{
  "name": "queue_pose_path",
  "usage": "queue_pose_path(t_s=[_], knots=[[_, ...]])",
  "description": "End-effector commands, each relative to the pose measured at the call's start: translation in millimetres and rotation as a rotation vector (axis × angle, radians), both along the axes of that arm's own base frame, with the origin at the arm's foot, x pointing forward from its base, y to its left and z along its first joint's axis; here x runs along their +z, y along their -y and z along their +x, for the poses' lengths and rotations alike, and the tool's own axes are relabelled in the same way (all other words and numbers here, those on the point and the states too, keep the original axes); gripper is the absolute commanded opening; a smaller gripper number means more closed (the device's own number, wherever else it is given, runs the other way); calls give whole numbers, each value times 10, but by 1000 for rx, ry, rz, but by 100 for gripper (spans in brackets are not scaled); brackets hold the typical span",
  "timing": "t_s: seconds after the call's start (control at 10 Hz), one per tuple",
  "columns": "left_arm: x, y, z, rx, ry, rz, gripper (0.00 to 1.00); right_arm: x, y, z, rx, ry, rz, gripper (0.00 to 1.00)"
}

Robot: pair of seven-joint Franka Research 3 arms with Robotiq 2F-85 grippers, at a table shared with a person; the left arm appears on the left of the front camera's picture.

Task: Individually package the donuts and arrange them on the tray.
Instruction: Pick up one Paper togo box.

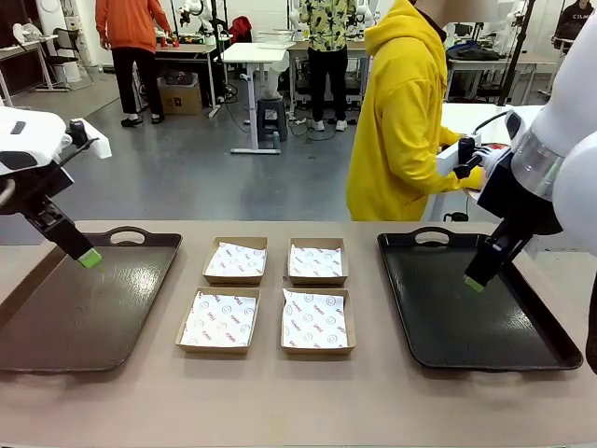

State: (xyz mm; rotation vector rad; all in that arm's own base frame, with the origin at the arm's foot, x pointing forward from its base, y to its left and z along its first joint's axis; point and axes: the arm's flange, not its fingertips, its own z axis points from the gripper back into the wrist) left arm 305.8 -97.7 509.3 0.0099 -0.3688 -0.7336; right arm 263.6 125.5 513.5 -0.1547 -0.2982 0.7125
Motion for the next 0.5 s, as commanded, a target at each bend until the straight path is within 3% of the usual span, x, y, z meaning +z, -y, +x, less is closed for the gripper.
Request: queue_pose_path(t_s=[0.0, 0.2, 0.3, 0.4], knots=[[-139, 24, 124, 4, -18, 0, 100, -63, -13, 116, -6, 12, -8, 100], [-70, 15, 45, 0, -16, 5, 100, -34, -11, 47, 0, -2, 1, 100], [38, -156, 123, 44, -160, -429, 100, -50, 215, 28, -27, -121, 390, 100], [94, -289, 130, 66, -238, -654, 100, -94, 489, 2, -66, -232, 710, 100]])
